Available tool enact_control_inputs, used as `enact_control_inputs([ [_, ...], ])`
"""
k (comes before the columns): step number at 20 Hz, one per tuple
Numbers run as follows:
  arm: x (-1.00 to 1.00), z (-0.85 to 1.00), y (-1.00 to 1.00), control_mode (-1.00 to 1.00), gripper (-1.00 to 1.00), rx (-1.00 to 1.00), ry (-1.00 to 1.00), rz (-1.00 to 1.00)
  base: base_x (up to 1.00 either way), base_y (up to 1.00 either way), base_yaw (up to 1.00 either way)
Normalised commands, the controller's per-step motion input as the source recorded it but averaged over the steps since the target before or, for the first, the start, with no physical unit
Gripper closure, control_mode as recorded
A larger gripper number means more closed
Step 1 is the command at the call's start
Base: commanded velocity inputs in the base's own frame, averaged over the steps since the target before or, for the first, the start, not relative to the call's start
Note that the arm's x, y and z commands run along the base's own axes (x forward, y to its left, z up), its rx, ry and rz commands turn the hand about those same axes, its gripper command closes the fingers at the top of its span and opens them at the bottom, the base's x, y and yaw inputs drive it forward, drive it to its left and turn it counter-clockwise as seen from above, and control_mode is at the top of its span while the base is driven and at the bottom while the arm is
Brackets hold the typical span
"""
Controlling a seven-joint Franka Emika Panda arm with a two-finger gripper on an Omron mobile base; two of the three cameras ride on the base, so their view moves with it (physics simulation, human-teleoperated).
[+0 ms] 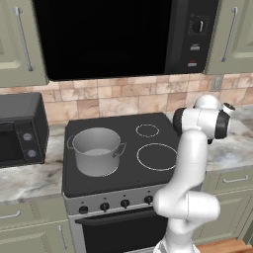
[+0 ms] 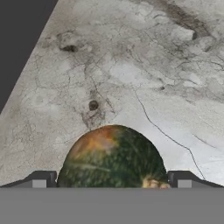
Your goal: Turn on the burner for the pot on the stove. Wait thirty seconds for the pot to heat up. Then add the squash to the pot.
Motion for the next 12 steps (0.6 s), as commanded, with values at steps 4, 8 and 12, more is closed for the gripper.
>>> enact_control_inputs([
  [4,0.22,-0.26,0.0,-1.0,-1.0,0.0,0.0,0.07,0.0,0.0,0.0],
  [8,0.09,-0.16,0.01,-1.0,1.0,0.0,-0.01,0.05,0.0,0.0,0.0],
  [12,0.0,-0.14,0.0,-1.0,1.0,0.0,-0.03,0.05,0.0,0.0,0.0],
])
